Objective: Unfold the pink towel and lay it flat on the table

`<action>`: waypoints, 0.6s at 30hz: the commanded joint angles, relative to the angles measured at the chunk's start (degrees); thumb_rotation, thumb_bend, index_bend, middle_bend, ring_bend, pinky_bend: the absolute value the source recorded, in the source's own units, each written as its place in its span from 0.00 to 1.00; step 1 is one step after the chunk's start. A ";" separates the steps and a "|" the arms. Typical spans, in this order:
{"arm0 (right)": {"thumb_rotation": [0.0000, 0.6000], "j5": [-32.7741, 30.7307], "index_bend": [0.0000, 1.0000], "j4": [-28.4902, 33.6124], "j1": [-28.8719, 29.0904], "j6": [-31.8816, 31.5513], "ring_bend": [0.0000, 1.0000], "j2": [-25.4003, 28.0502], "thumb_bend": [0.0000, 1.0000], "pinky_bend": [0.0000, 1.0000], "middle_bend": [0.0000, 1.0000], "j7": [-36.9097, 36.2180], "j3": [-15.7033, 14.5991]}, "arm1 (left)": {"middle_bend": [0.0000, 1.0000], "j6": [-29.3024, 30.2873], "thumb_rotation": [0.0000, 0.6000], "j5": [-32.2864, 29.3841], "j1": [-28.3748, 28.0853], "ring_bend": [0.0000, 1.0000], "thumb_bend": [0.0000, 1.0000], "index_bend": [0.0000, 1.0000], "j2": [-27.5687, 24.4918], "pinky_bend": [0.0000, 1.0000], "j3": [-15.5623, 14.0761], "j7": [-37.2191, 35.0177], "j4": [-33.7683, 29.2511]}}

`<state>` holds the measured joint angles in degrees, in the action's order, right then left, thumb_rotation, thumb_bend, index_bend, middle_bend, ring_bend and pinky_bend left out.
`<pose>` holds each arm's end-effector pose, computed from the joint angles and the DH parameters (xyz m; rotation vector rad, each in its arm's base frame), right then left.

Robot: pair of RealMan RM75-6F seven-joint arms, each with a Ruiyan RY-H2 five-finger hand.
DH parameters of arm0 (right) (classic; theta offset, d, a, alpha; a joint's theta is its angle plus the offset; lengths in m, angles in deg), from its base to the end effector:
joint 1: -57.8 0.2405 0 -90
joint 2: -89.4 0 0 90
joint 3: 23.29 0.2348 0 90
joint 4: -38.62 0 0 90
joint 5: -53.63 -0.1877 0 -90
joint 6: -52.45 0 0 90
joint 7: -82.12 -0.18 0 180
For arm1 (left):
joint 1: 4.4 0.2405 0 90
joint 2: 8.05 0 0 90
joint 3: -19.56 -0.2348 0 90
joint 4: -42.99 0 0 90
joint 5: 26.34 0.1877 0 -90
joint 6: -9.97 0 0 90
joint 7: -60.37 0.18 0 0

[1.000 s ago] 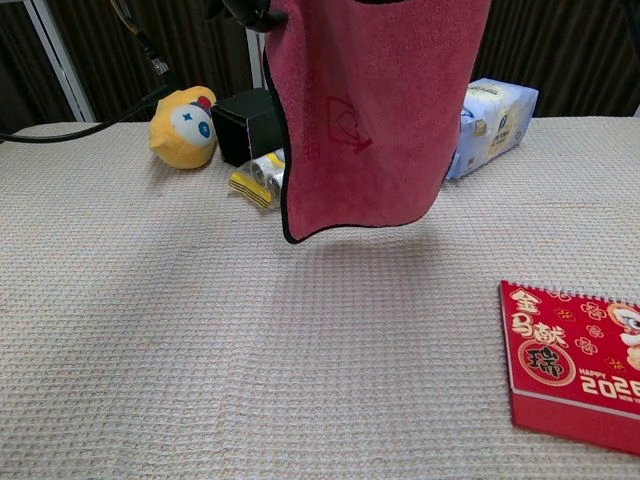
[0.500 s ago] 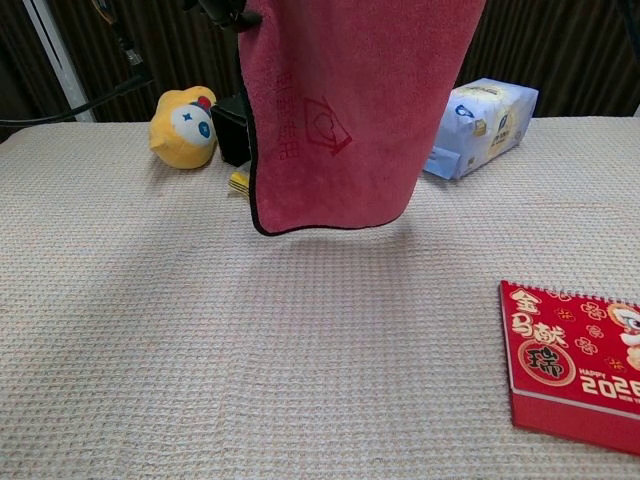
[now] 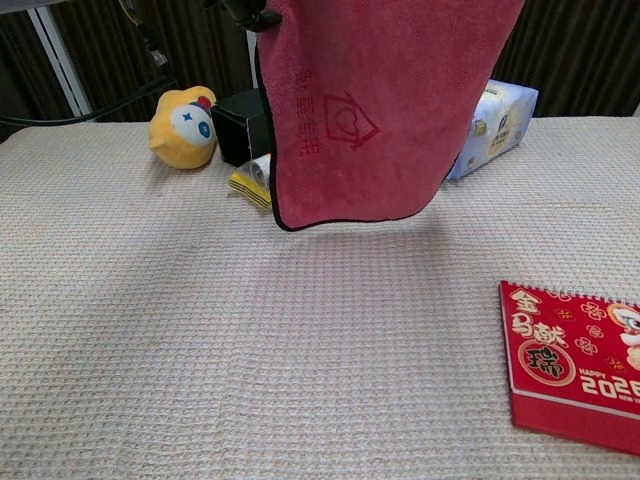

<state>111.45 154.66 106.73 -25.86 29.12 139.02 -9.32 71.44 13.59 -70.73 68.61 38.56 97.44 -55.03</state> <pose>-0.0376 -0.3527 0.1767 1.6046 -0.1725 0.8123 0.0279 0.4089 0.0808 -1.7970 -0.6533 -1.0691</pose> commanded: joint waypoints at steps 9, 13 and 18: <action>1.00 -1.01 0.80 -2.40 -2.01 0.86 1.00 1.17 0.59 0.98 1.00 -3.31 -0.05 | 0.71 -0.18 1.00 -1.39 -2.30 0.69 0.72 0.71 3.07 0.69 0.04 1.91 3.03; 1.00 -1.51 0.80 -3.66 -2.29 1.26 1.00 0.79 0.59 0.98 1.00 -3.93 -0.06 | 0.71 -0.48 1.00 -1.27 -3.22 0.69 0.72 0.71 4.20 0.69 -0.26 2.86 4.69; 1.00 -1.64 0.80 -5.21 -1.98 1.85 1.00 0.18 0.59 0.98 1.00 -4.39 0.45 | 0.71 -0.87 1.00 -1.84 -4.08 0.69 0.72 0.71 5.40 0.69 0.22 2.90 6.96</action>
<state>109.87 149.69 104.66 -24.13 29.45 134.77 -9.03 70.70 11.91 -74.58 73.73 38.63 100.30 -48.42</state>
